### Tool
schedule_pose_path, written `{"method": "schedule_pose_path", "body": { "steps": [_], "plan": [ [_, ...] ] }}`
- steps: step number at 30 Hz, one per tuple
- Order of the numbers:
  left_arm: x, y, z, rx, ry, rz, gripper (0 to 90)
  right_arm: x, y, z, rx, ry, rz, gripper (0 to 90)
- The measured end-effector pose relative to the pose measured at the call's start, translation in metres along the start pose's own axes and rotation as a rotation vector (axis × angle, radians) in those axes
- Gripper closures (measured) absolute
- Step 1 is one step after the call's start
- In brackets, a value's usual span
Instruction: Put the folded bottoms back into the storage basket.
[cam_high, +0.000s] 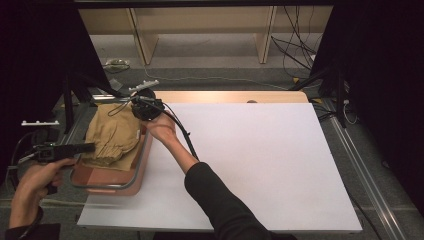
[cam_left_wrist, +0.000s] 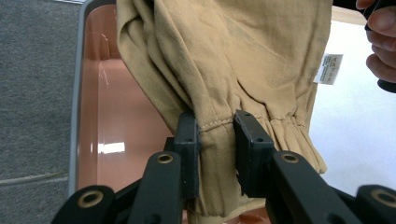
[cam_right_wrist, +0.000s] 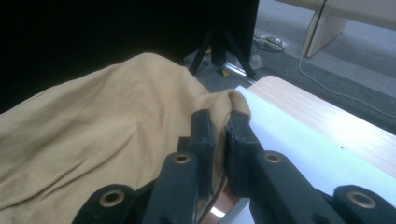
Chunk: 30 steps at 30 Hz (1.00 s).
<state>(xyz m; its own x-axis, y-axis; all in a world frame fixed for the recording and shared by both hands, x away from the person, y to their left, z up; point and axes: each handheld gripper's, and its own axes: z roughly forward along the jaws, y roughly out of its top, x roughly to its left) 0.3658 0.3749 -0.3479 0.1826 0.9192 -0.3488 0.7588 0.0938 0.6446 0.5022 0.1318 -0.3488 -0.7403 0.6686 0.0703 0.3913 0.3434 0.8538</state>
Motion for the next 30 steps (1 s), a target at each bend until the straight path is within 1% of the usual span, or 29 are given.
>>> {"method": "schedule_pose_path", "body": {
  "steps": [5, 10, 21, 30],
  "plan": [
    [0.0010, -0.0005, 0.0005, 0.004, 0.005, -0.001, 72.7, 0.0012, -0.0008, 0.0015, 0.002, 0.001, 0.000, 83.6],
    [0.0013, -0.0010, 0.0010, 0.007, 0.011, 0.007, 72.7, 0.0024, -0.0013, 0.0023, 0.004, 0.004, -0.003, 83.5],
    [0.0036, -0.0018, 0.0026, 0.020, 0.021, 0.004, 72.7, 0.0048, -0.0038, 0.0065, 0.009, 0.007, -0.002, 83.5],
    [0.0049, -0.0026, 0.0042, 0.027, 0.022, 0.001, 72.5, 0.0064, -0.0045, 0.0078, 0.012, 0.009, -0.003, 83.5]
  ]
}}
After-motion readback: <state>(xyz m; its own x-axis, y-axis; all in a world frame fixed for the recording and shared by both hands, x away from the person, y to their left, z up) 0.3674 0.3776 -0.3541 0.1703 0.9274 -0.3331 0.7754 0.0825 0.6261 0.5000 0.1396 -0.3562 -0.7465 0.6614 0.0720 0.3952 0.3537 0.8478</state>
